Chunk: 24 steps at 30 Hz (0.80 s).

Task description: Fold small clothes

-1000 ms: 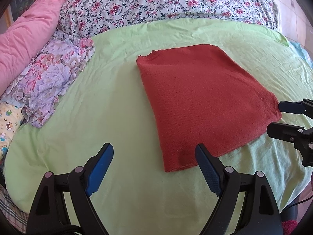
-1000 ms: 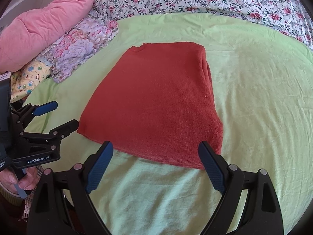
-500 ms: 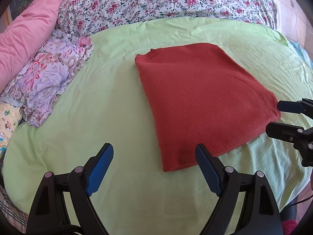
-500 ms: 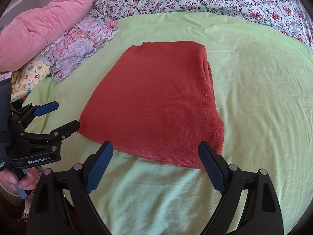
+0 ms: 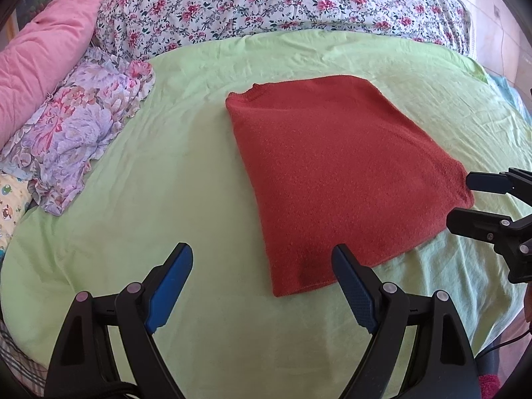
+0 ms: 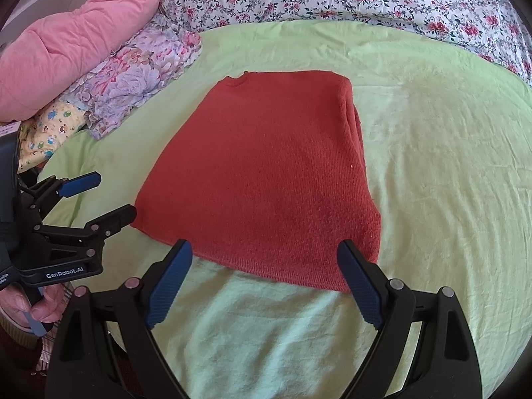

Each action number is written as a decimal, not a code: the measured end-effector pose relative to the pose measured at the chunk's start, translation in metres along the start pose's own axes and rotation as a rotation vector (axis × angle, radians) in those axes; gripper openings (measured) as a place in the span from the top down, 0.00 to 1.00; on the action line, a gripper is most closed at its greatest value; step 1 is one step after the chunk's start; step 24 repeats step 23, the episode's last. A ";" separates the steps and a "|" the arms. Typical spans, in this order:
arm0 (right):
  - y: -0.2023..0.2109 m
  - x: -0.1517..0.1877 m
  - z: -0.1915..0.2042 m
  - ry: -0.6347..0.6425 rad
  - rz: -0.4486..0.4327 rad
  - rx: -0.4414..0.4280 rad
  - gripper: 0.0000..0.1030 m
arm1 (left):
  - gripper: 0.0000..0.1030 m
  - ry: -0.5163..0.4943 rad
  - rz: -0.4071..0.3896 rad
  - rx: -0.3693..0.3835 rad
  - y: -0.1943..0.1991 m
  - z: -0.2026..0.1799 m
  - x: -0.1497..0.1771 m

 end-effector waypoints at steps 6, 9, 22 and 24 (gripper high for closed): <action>-0.003 -0.006 -0.001 0.008 -0.005 0.006 0.14 | 0.17 0.002 -0.003 -0.009 -0.003 0.004 -0.008; -0.004 -0.010 -0.003 0.007 0.000 0.005 0.14 | 0.17 0.008 -0.007 -0.015 -0.006 0.009 -0.014; -0.010 -0.031 -0.020 0.004 0.032 0.001 0.14 | 0.17 0.066 0.051 -0.008 -0.026 0.027 -0.026; -0.010 -0.032 -0.020 0.002 0.033 0.000 0.14 | 0.17 0.068 0.053 -0.006 -0.026 0.028 -0.026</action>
Point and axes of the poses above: each gripper's, at about its wrist camera, not at the fingertips, and y roughly against the way its jaws point, z to its left, x to its underside, the point moved 1 cm from there along -y, roughly the way its jaws point, and after that the axes turned 6 degrees about -x, right-handed, at the moved point
